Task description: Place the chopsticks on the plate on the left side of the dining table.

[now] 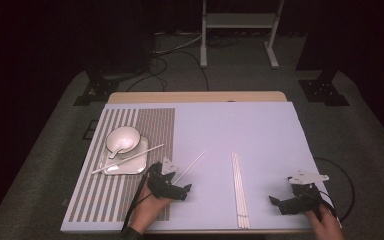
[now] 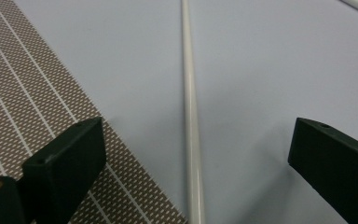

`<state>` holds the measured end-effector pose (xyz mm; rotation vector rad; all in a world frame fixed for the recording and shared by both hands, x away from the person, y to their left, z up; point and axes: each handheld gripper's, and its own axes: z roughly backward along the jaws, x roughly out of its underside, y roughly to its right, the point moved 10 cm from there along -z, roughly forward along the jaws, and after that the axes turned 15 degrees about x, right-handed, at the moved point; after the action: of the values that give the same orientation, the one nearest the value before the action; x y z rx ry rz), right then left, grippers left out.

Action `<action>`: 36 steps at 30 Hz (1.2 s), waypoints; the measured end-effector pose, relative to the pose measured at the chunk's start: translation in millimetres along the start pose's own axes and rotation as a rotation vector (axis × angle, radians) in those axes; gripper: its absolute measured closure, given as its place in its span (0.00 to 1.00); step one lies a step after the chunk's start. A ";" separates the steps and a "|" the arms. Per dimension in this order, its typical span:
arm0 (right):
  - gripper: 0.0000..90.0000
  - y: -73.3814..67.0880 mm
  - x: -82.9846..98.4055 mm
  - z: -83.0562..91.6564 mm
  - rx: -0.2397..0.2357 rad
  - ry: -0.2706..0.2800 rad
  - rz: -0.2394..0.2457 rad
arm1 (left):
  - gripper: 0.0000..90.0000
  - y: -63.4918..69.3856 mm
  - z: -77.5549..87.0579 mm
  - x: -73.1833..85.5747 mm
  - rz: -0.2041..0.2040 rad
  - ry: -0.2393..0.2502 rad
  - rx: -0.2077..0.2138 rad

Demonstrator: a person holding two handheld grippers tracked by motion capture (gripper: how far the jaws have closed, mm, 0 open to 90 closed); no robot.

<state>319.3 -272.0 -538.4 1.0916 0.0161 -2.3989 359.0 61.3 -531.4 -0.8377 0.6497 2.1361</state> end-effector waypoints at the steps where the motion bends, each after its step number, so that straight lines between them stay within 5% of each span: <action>1: 0.00 0.0 0.0 0.0 0.000 0.000 0.000 | 0.04 -0.2 -0.3 0.2 -0.011 -0.005 -0.014; 16: 0.00 -0.1 0.1 0.1 0.001 0.000 -0.001 | 0.28 -1.7 9.4 2.9 -0.025 0.029 -0.040; 21: 0.00 0.0 0.0 0.0 0.001 0.001 0.001 | 0.51 2.9 11.2 3.0 -0.060 0.037 -0.016; 36: 0.00 0.0 0.0 0.0 0.001 0.000 0.001 | 0.69 4.7 11.5 2.7 -0.061 0.046 0.006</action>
<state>319.3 -272.1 -538.4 1.0923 0.0152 -2.3983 349.9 67.4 -524.9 -0.8946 0.6458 2.0648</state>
